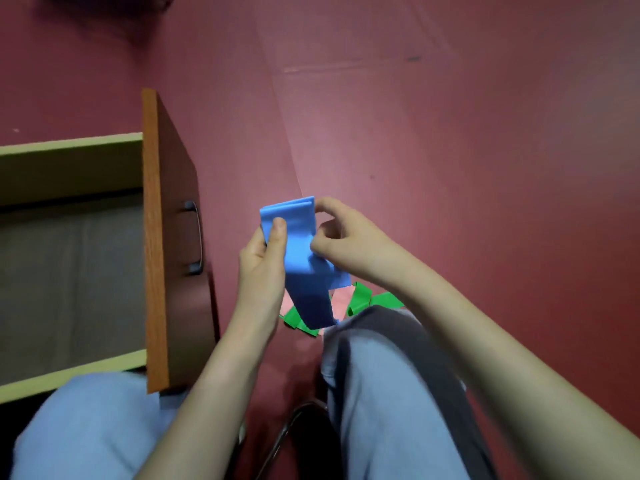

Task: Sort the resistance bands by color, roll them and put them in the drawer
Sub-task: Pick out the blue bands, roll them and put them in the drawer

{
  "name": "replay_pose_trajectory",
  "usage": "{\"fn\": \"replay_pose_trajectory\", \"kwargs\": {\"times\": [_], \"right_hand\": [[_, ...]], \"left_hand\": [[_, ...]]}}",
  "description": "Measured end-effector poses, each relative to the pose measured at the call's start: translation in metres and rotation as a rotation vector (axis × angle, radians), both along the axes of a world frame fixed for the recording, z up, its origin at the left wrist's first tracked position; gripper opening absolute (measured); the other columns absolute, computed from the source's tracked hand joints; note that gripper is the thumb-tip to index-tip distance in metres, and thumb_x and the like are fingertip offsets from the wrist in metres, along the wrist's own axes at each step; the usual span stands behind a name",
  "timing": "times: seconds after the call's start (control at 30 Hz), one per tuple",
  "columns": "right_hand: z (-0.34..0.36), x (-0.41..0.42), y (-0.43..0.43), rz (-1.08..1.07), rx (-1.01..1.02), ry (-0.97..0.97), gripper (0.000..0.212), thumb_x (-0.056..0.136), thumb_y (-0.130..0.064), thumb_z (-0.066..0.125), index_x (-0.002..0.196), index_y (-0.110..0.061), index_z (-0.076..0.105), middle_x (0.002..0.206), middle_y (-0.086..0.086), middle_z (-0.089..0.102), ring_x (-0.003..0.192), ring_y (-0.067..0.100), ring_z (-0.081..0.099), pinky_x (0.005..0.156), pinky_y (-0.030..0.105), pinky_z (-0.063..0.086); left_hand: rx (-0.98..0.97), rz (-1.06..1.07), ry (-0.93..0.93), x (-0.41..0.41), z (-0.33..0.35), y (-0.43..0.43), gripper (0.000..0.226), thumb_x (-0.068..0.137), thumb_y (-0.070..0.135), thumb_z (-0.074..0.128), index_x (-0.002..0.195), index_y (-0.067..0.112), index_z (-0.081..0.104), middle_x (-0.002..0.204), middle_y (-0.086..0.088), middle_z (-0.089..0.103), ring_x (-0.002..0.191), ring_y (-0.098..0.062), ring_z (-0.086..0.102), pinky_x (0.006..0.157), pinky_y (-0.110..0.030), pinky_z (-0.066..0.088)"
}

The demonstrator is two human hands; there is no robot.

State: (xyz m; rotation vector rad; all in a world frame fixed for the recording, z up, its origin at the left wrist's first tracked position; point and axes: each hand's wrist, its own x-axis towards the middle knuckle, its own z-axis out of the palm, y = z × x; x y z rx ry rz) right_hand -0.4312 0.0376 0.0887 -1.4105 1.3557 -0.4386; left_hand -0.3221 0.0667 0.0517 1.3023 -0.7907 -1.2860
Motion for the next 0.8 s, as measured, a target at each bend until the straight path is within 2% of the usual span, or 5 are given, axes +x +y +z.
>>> {"fn": "replay_pose_trajectory", "kwargs": {"times": [0.2, 0.33, 0.4, 0.63, 0.8], "right_hand": [[0.037, 0.005, 0.040, -0.053, -0.046, -0.114, 0.034, 0.079, -0.001, 0.051, 0.104, -0.023, 0.050, 0.044, -0.010, 0.049, 0.039, 0.000, 0.041, 0.041, 0.012, 0.032], [0.043, 0.005, 0.070, -0.037, 0.049, -0.212, 0.049, 0.078, -0.008, 0.066, 0.116, -0.024, 0.040, 0.067, -0.007, 0.067, 0.060, 0.011, 0.057, 0.055, 0.019, 0.042], [0.040, 0.009, 0.087, -0.032, 0.069, -0.193, 0.047, 0.075, -0.007, 0.068, 0.110, -0.023, 0.041, 0.069, -0.006, 0.066, 0.068, 0.018, 0.058, 0.066, 0.030, 0.044], [0.034, 0.024, 0.133, -0.069, -0.079, -0.094, 0.034, 0.078, 0.002, 0.056, 0.091, -0.026, 0.042, 0.083, -0.001, 0.060, 0.077, 0.017, 0.055, 0.074, 0.034, 0.046], [0.055, 0.027, 0.155, -0.123, -0.303, -0.107, 0.038, 0.081, -0.002, 0.052, 0.113, -0.022, 0.049, 0.112, -0.005, 0.057, 0.098, 0.014, 0.056, 0.087, 0.027, 0.048]], "left_hand": [[-0.035, 0.059, 0.007, 0.008, 0.037, 0.033, 0.025, 0.095, 0.020, 0.040, 0.074, 0.021, 0.055, 0.062, 0.006, 0.061, 0.056, -0.006, 0.056, 0.056, -0.020, 0.046], [-0.058, 0.073, -0.017, 0.014, 0.061, 0.057, 0.025, 0.095, 0.022, 0.040, 0.072, 0.022, 0.051, 0.065, 0.002, 0.052, 0.059, -0.009, 0.049, 0.055, -0.022, 0.040], [-0.069, 0.085, -0.021, 0.020, 0.074, 0.067, 0.025, 0.095, 0.026, 0.039, 0.073, 0.023, 0.049, 0.075, -0.002, 0.045, 0.070, -0.014, 0.042, 0.060, -0.025, 0.034], [-0.046, -0.016, -0.055, 0.032, 0.088, 0.100, 0.023, 0.092, 0.035, 0.045, 0.073, 0.023, 0.051, 0.084, -0.009, 0.046, 0.079, -0.024, 0.042, 0.074, -0.038, 0.035], [-0.118, -0.019, -0.149, 0.031, 0.090, 0.121, 0.026, 0.095, 0.022, 0.040, 0.071, 0.020, 0.049, 0.067, -0.002, 0.048, 0.066, -0.014, 0.044, 0.056, -0.022, 0.036]]}}
